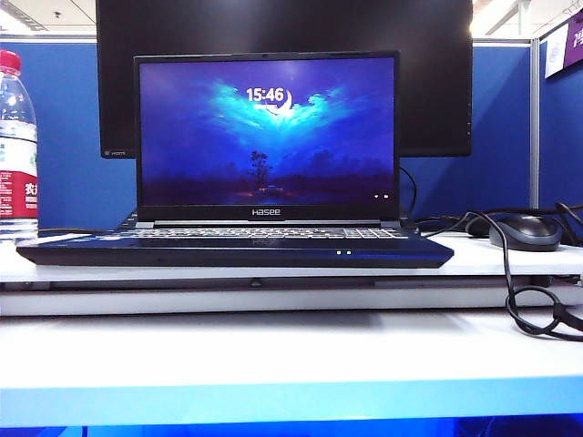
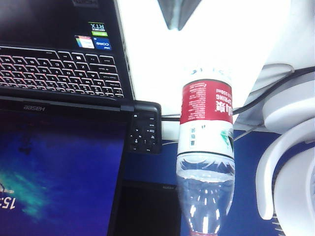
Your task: Close the lid of the black laptop.
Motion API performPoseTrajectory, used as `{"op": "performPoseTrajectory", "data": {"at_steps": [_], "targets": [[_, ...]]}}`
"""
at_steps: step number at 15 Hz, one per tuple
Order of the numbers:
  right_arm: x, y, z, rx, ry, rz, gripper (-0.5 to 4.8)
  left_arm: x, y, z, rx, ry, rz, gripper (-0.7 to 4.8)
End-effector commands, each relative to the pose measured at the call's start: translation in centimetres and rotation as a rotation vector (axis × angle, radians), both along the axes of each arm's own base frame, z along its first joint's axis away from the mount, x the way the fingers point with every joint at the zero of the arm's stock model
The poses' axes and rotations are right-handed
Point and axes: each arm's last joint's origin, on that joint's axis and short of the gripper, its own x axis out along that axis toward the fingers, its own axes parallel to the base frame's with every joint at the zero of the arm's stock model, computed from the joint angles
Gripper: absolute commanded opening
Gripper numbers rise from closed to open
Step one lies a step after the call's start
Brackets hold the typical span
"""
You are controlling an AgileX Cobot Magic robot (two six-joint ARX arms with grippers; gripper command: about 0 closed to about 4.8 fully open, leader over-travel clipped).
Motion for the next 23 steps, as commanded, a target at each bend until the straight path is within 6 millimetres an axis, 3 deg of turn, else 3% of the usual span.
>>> {"op": "performPoseTrajectory", "data": {"at_steps": [1, 3, 4, 7, 10, 12, 15, 17, 20, 23], "targets": [[0.0, 0.1, -0.2, -0.034, 0.000, 0.020, -0.01, 0.0, 0.0, 0.1, 0.007, -0.008, 0.004, -0.05], [0.0, 0.1, -0.2, -0.036, 0.000, 0.023, -0.01, 0.0, 0.0, 0.1, 0.007, -0.008, 0.004, -0.05], [0.0, 0.3, 0.2, -0.006, -0.043, 0.088, -0.01, -0.1, -0.2, 0.3, 0.001, -0.029, -0.078, -0.06], [-0.3, 0.6, 2.0, 0.094, -0.183, 0.201, -0.02, -0.7, -0.7, 2.6, -0.117, -0.151, -0.261, -0.06], [-0.5, 0.6, 5.4, 0.078, -0.222, 0.235, -0.02, -1.7, -0.8, 5.9, -0.107, -0.258, -0.329, -0.06], [0.4, 0.8, 7.8, 0.069, -0.239, 0.256, -0.02, -1.8, -0.9, 7.7, -0.104, -0.256, -0.360, -0.06], [5.1, 1.4, 11.7, 0.055, -0.163, 0.333, -0.02, 0.3, -1.0, 10.2, -0.061, -0.168, -0.367, -0.06], [9.6, 2.0, 13.9, 0.052, -0.107, 0.388, -0.01, 3.6, -1.2, 10.8, -0.084, 0.008, -0.441, -0.06], [16.3, 2.7, 16.1, 0.000, -0.061, 0.408, -0.01, 8.8, -2.1, 9.6, -0.161, 0.374, -0.636, -0.06], [22.7, 3.5, 17.5, 0.002, -0.012, 0.533, -0.01, 12.1, -5.7, 6.4, -0.120, 0.688, -0.831, -0.05]]}}
